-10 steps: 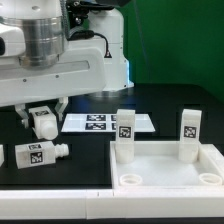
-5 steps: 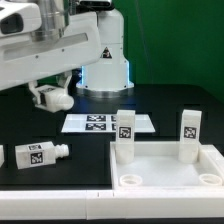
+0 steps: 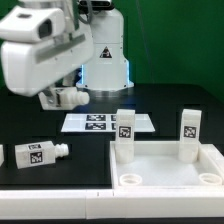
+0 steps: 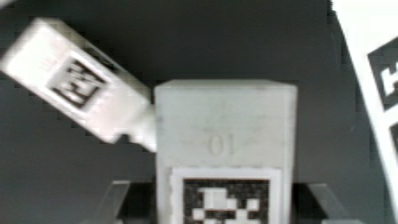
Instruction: Assemble square table
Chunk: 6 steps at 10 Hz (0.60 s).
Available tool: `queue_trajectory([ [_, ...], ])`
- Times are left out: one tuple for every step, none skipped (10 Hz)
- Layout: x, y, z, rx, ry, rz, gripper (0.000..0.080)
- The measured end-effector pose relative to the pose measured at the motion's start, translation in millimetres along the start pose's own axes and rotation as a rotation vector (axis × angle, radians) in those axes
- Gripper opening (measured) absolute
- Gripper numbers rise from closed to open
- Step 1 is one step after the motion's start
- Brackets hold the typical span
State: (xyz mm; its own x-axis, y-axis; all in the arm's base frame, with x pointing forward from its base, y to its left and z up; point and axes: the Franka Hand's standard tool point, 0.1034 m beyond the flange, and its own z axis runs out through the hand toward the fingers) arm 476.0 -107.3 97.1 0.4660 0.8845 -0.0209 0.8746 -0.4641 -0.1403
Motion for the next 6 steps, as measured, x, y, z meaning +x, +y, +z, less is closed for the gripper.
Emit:
queue_trajectory([
  [3.5,-11.9,12.8,-0.015,-0.002,-0.145,0.0284],
  [0.0,-16.7,22.4,-0.051,-0.007,-0.305,0.0284],
  [-13.6,-25.9,35.8,-0.049,-0.006,-0.401,0.0284],
  [-28.7,-30.1,40.4,-0.014,0.014,-0.389,0.0284],
  [-32.4,-26.9,38.1,-0.017,-0.008,-0.449,0.0284],
  [-34.7,-27.5,38.9,-0.013,-0.022,-0.533,0.0284],
])
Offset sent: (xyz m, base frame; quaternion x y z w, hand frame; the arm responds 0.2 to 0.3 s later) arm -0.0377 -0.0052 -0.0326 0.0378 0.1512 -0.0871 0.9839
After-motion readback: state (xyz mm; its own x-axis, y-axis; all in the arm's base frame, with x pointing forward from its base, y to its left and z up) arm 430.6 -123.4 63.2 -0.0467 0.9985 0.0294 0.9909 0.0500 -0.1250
